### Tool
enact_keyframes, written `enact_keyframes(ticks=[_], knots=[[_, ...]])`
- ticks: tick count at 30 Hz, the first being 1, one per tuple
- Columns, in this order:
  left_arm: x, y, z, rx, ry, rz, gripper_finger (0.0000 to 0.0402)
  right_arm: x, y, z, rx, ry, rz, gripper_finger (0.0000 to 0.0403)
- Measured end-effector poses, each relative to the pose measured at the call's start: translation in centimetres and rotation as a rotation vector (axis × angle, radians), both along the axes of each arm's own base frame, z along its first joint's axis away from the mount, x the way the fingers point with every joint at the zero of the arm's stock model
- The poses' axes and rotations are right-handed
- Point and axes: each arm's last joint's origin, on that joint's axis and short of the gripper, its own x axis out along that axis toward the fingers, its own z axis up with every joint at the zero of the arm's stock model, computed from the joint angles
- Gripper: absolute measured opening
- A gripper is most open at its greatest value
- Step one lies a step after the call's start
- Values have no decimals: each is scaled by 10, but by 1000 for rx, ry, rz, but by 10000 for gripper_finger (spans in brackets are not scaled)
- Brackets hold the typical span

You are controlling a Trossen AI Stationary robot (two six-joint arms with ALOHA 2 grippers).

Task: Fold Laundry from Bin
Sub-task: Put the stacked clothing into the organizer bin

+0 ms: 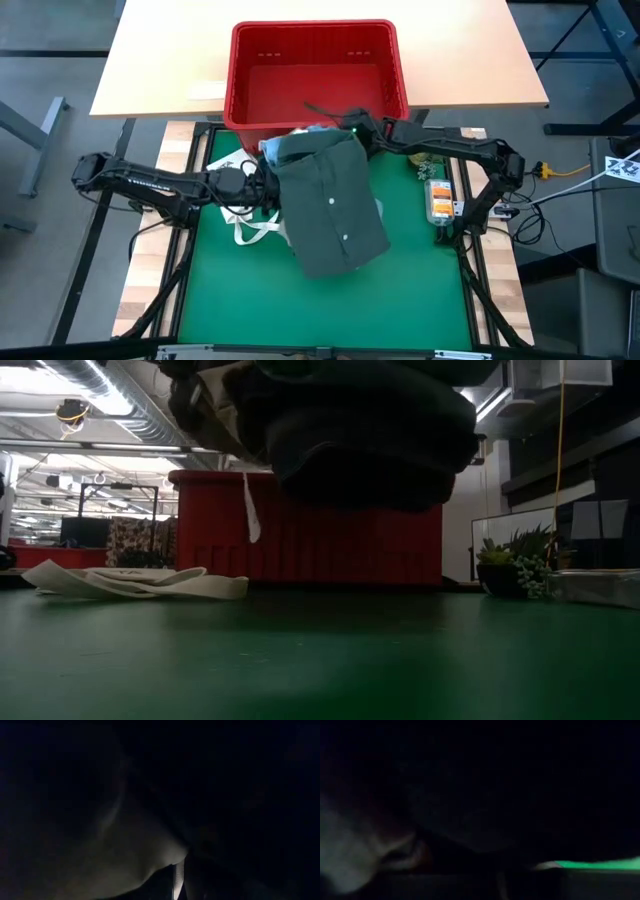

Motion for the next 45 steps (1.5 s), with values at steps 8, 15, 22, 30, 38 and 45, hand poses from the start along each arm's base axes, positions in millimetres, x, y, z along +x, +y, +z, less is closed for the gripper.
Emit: enact_keyframes(ticks=[8,15,22,30,38,45], knots=[[-5,-31,-10,-124,82,-46,11,3,28,-23,-11,47,75,12],[-16,-52,-25,-251,244,-71,11,2,52,-75,46,74,94,12],[-7,-62,-50,-271,404,-104,11,-5,76,-103,-29,116,36,12],[4,-66,-74,-250,518,-130,11,-12,78,-118,-110,177,-39,16],[-1,-62,-83,-210,617,-109,12,-13,75,-120,-175,185,-101,48],[-6,-55,-88,-123,712,-142,40,-13,74,-119,-221,169,-80,95]])
